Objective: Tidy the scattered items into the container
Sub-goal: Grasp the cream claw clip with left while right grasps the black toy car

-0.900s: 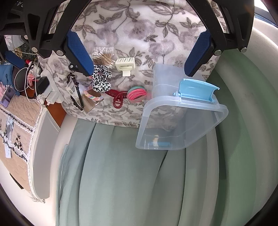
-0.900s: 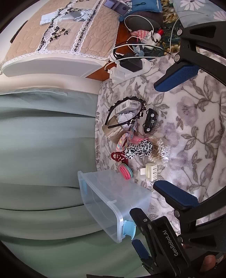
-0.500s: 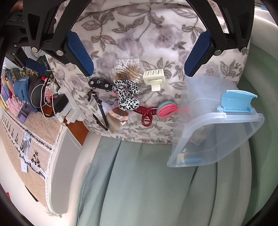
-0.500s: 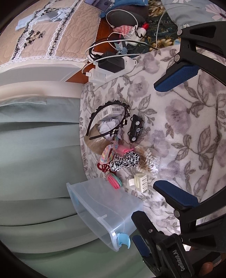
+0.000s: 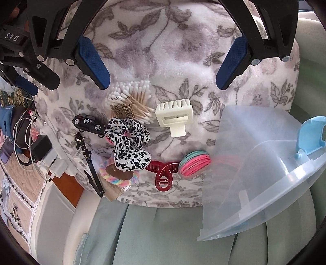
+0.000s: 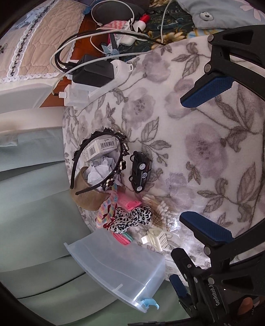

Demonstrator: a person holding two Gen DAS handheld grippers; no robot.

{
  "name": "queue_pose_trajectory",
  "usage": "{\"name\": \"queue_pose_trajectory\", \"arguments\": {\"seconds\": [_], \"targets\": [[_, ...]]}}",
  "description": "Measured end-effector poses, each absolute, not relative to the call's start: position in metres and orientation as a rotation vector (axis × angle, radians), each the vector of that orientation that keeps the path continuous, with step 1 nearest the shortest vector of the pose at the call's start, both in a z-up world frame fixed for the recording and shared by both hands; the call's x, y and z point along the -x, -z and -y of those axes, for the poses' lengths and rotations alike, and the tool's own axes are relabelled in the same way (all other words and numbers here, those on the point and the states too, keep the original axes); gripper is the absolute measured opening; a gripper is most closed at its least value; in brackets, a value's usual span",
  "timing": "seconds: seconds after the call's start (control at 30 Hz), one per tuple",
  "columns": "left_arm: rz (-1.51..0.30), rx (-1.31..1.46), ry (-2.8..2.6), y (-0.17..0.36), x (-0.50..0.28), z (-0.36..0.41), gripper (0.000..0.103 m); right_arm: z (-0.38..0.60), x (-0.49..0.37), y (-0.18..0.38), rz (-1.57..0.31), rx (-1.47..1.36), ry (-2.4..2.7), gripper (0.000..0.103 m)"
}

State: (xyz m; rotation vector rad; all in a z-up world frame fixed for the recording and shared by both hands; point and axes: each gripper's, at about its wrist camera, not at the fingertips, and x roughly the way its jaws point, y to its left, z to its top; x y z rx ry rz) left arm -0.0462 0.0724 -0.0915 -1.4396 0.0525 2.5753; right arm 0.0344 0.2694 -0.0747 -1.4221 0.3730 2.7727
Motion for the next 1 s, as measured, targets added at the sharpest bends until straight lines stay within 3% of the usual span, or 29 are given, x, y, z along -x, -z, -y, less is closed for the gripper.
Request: {"name": "queue_pose_trajectory", "arguments": {"seconds": [0.2, 0.27, 0.47, 1.0], "targets": [[-0.067, 1.475, -2.617, 0.104, 0.069, -0.074, 0.101, -0.262, -0.012, 0.088, -0.342, 1.443, -2.802, 0.101], [-0.067, 1.481, -2.632, 0.107, 0.074, -0.072, 0.097, -0.262, -0.002, 0.092, -0.339, 1.449, -2.795, 0.092], [-0.043, 1.494, -2.683, 0.116, 0.084, -0.061, 0.084, -0.263, 0.023, 0.111, -0.380, 1.493, -2.778, 0.079], [0.013, 1.567, -2.680, 0.134, 0.104, -0.050, 0.082, -0.251, 0.062, 0.126, -0.303, 1.418, -2.826, 0.074]]}}
